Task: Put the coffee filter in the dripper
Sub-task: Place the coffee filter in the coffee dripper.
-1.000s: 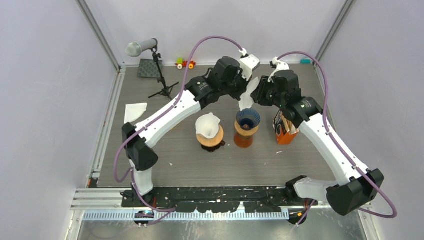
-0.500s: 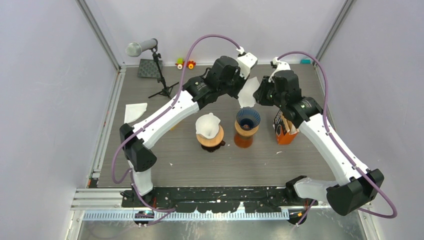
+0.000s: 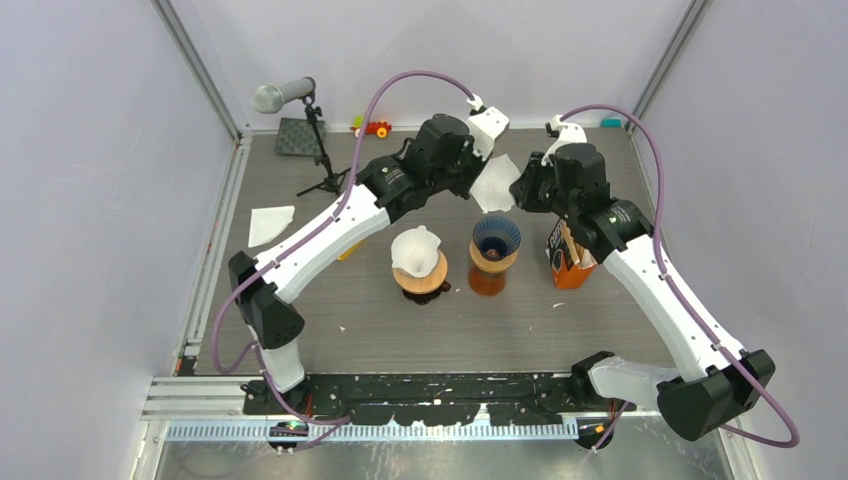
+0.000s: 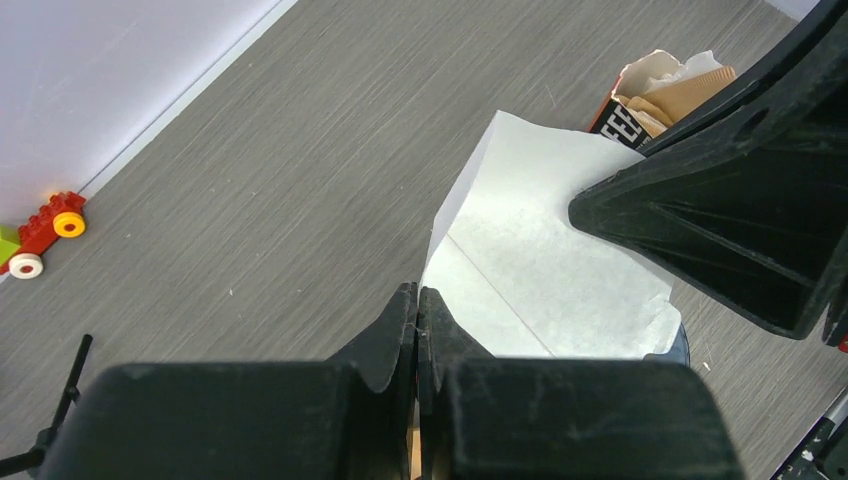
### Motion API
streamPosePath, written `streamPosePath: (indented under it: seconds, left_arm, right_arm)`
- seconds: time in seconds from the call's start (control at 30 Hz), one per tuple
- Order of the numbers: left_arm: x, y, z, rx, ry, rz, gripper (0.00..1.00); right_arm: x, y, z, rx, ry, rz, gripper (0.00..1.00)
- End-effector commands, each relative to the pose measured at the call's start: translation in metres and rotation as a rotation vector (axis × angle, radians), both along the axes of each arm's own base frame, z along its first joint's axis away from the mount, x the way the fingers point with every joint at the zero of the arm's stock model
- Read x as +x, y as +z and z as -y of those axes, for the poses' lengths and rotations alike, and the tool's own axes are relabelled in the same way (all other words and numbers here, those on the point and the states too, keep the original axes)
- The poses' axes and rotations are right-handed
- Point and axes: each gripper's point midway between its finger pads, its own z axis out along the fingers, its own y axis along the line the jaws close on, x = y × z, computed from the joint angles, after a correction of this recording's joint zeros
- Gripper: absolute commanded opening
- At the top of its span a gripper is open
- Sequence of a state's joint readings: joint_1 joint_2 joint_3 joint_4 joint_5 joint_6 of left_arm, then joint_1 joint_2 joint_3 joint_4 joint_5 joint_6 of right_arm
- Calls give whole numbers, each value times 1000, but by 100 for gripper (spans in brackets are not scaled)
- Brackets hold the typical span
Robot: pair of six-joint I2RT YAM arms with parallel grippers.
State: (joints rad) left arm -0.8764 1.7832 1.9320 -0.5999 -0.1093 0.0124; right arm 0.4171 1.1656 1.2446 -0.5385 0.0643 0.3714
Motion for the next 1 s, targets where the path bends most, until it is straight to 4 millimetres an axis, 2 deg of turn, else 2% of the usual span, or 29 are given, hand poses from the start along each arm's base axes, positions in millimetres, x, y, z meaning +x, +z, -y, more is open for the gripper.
streamPosePath:
  seconds: [0.0,0.3,0.7,0.97]
  left_arm:
    - [-1,33,-8,-61,3,67,0]
    - [-1,33,-10,-71,-5,54,0]
    - [-7,30,-10,-82,-47,38,0]
    - [-12,37,-10,-99,-67,40,0]
  right_arm:
    - [1,15,-1,13,11,66,18]
    - [2,11,-1,6,14,64,19]
    - [-1,15,-2,-1,35,85,30]
    - [-2,15,0,-9,38,92,33]
